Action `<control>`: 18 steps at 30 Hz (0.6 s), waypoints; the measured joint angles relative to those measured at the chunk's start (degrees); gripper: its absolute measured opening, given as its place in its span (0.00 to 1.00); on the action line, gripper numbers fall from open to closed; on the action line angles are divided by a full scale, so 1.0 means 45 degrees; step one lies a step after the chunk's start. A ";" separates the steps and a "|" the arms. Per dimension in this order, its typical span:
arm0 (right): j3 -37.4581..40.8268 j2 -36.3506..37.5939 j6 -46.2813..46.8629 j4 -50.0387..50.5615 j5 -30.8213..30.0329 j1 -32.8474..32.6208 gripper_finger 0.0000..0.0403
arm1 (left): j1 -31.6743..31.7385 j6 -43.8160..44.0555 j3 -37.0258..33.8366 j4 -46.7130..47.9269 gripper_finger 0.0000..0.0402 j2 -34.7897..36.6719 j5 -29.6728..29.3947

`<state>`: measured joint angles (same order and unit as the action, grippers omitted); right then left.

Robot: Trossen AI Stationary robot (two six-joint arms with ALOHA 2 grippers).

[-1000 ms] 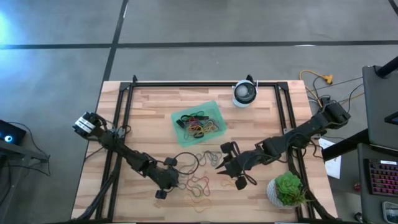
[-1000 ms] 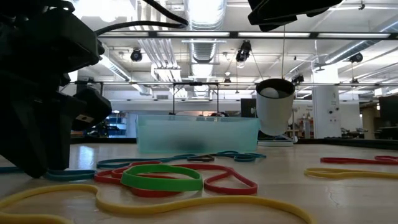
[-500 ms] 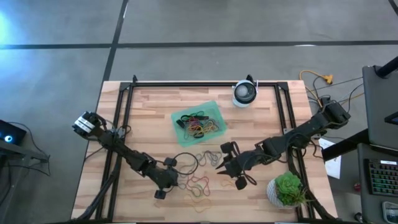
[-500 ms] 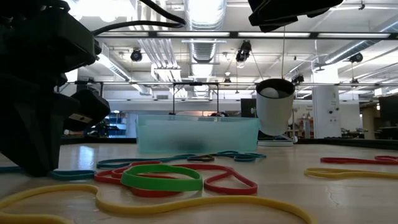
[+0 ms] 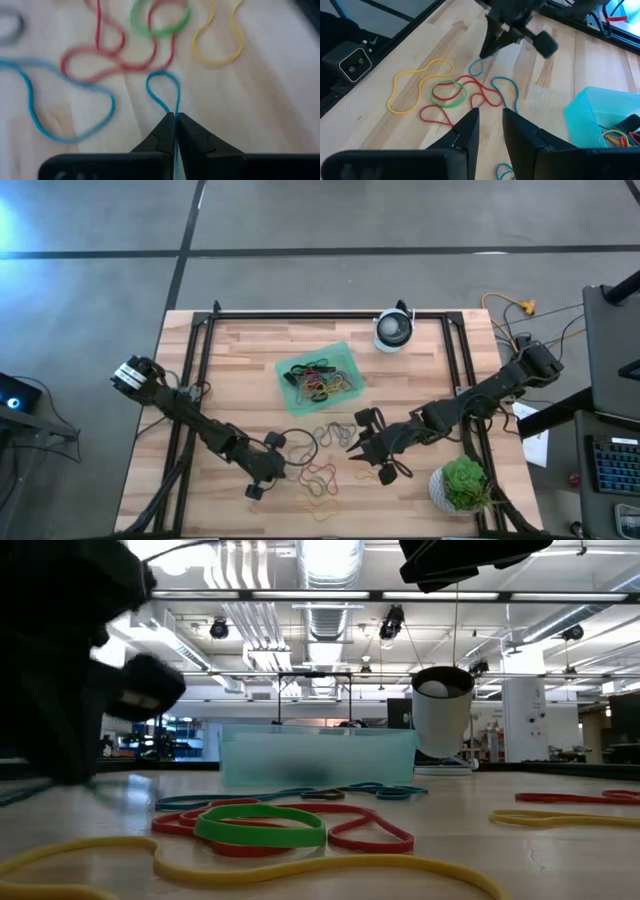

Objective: Pick and place rubber bands into bin
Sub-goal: Put the blue rubber band into the green bin

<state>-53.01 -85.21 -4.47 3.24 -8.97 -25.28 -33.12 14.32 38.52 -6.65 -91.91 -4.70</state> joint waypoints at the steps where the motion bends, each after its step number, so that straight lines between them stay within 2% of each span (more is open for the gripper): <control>1: 0.0000 0.0000 0.0000 -0.0004 0.0002 0.0000 0.20 | 0.0000 -0.0221 0.0031 0.0000 0.00 0.0180 -0.0050; 9: 0.0000 0.0000 0.0000 0.0006 0.0005 0.0000 0.18 | 0.0031 -0.2402 0.0049 0.0205 0.00 0.1361 -0.1846; 15: 0.0000 0.0000 0.0000 0.0091 0.0005 0.0000 0.17 | 0.0218 -0.4240 0.0049 0.0597 0.00 0.2478 -0.4401; 18: 0.0000 0.0000 0.0000 0.0117 0.0005 0.0000 0.17 | 0.0476 -0.5136 0.0044 0.0696 0.00 0.3082 -0.5225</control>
<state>-53.01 -85.21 -4.47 3.77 -8.95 -25.28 -30.98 -8.79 38.72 -3.52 -78.04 -28.22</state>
